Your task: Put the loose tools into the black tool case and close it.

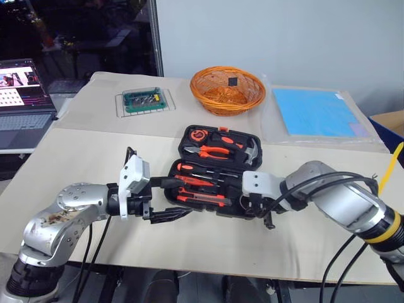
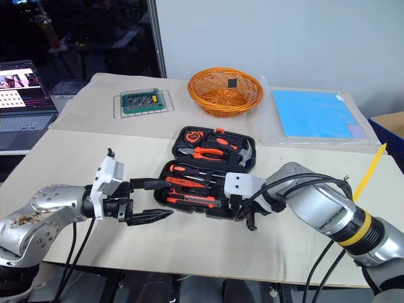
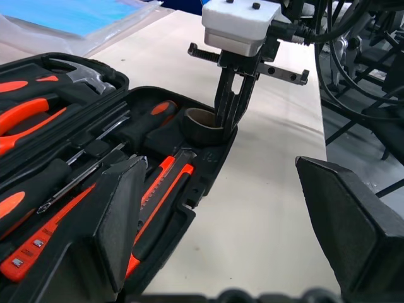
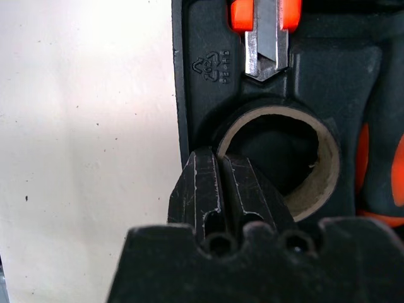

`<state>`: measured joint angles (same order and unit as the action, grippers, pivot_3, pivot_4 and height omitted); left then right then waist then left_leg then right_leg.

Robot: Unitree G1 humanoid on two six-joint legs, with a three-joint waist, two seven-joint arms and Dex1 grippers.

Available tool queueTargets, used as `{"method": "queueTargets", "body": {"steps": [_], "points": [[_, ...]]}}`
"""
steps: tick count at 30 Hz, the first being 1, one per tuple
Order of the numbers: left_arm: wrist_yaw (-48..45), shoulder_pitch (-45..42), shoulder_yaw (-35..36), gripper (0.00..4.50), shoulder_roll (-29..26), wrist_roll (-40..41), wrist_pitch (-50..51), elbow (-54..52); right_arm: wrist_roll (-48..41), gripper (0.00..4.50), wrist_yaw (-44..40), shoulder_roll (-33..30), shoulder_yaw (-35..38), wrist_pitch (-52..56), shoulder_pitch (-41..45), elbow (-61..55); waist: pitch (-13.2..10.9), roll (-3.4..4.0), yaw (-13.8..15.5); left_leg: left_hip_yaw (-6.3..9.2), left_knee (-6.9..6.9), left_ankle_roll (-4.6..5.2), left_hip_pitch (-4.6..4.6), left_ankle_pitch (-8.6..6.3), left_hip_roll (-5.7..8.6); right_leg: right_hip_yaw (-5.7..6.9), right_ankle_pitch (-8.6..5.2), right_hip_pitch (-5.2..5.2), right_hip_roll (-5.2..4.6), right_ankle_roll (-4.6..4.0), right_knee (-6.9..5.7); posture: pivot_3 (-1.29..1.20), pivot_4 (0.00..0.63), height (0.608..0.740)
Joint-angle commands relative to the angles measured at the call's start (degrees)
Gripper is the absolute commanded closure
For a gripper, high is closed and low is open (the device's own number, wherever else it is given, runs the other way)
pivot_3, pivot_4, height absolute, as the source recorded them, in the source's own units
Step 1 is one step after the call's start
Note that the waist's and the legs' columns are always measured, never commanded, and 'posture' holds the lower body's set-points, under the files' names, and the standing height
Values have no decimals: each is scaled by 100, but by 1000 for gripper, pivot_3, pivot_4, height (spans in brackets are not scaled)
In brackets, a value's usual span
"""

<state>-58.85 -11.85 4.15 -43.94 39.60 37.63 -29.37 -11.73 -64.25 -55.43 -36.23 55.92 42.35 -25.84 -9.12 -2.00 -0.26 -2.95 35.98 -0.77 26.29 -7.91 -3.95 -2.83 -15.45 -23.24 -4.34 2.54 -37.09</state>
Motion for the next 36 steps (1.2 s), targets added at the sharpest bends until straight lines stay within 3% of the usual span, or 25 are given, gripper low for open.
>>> {"method": "queueTargets", "body": {"steps": [1,4,8,11,16,22,26,30,33,36], "points": [[24,23,-12,465,-49,-70,-151,-65,231,3786,-288,28,-287,-298,19,69,0,0,-19,0,-1,0,0,0,0,0,0,0,0,0,0,0,150,740],[108,51,-13,465,-23,-107,-141,-9,290,2867,-362,23,-215,-371,-60,64,0,0,-25,0,0,0,0,0,0,0,0,1,0,0,0,0,150,740],[423,-41,138,465,148,108,199,293,-215,1586,-434,-41,640,-3,-153,-258,0,0,40,1,-2,0,1,0,3,1,-2,1,-2,2,1,0,150,740],[725,-229,214,465,287,265,528,646,-543,1586,-354,-43,1206,146,-332,-469,0,0,55,3,-1,0,1,0,2,2,-2,2,-1,2,0,0,150,740],[1580,-999,317,465,867,67,650,1621,-1520,1586,40,193,2911,936,-973,-958,-1,-1,91,9,11,1,0,1,2,5,2,10,2,6,-7,0,150,740],[1623,-1464,81,465,1002,-196,600,2045,-1548,1586,1027,655,3230,1089,-1383,-1271,1,-8,63,12,16,0,4,0,7,8,3,15,-1,9,-4,0,150,740],[2557,-2384,49,465,1584,-398,1081,2780,-1062,1586,2721,1854,4053,1520,-945,-301,0,-11,43,29,26,-5,2,6,6,9,7,16,11,9,-18,0,150,740],[3087,-3476,-35,465,1880,-791,1498,4115,-685,1586,3773,2402,4648,1830,-768,211,1,-12,86,30,26,-9,7,16,14,9,19,18,6,17,-16,0,150,740],[2849,-4153,-140,465,1916,-1090,1290,5265,-584,1586,4181,2612,4886,2088,-510,712,0,-12,90,34,26,-8,13,17,18,11,20,15,7,18,-15,0,150,740],[2538,-4826,-333,465,1928,-1510,982,6641,-459,1586,4290,2508,4600,2090,-185,1529,0,-11,50,29,11,-8,12,17,22,9,19,10,3,19,-12,0,150,740]]}}
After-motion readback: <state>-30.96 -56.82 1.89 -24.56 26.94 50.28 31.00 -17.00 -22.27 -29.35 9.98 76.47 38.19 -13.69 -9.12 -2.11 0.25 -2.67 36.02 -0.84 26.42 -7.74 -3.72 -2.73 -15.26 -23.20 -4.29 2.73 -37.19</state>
